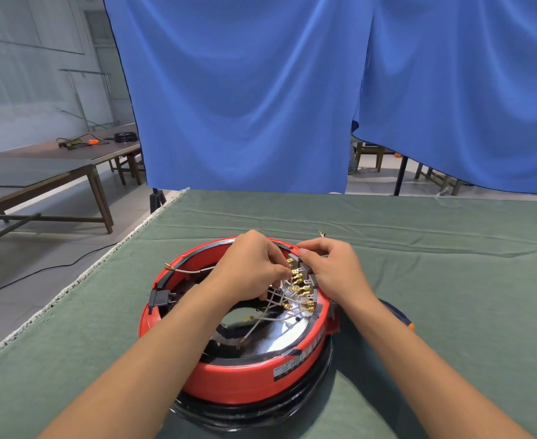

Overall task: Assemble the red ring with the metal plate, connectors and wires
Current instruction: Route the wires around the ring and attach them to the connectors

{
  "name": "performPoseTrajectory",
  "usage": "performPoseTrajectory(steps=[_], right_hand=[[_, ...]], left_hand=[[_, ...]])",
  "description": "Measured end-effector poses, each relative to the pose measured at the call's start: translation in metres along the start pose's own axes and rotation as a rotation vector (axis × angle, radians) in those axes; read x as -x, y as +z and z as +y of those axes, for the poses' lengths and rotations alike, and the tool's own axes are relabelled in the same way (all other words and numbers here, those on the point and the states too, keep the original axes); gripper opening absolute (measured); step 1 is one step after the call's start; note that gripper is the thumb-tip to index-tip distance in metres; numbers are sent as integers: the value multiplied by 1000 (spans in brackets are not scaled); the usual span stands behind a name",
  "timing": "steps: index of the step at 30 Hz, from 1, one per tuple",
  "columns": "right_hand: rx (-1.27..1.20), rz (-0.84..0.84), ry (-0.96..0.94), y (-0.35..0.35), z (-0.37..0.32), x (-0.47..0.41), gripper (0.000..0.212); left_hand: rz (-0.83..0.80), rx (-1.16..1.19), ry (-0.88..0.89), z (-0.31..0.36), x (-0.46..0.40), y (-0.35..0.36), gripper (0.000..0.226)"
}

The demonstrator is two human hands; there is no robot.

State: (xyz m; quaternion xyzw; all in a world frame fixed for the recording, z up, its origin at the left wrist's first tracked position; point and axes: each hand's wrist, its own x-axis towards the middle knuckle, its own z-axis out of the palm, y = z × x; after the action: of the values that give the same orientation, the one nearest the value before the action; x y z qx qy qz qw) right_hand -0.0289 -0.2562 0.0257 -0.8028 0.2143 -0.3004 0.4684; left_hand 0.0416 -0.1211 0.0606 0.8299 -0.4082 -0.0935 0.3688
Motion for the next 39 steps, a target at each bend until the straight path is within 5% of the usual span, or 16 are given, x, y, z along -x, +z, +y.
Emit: performPoseTrajectory(steps=[39], right_hand=[[-16,11,17,2,0,1,11]], left_hand=[[114,-98,41,14,-2,12,12]])
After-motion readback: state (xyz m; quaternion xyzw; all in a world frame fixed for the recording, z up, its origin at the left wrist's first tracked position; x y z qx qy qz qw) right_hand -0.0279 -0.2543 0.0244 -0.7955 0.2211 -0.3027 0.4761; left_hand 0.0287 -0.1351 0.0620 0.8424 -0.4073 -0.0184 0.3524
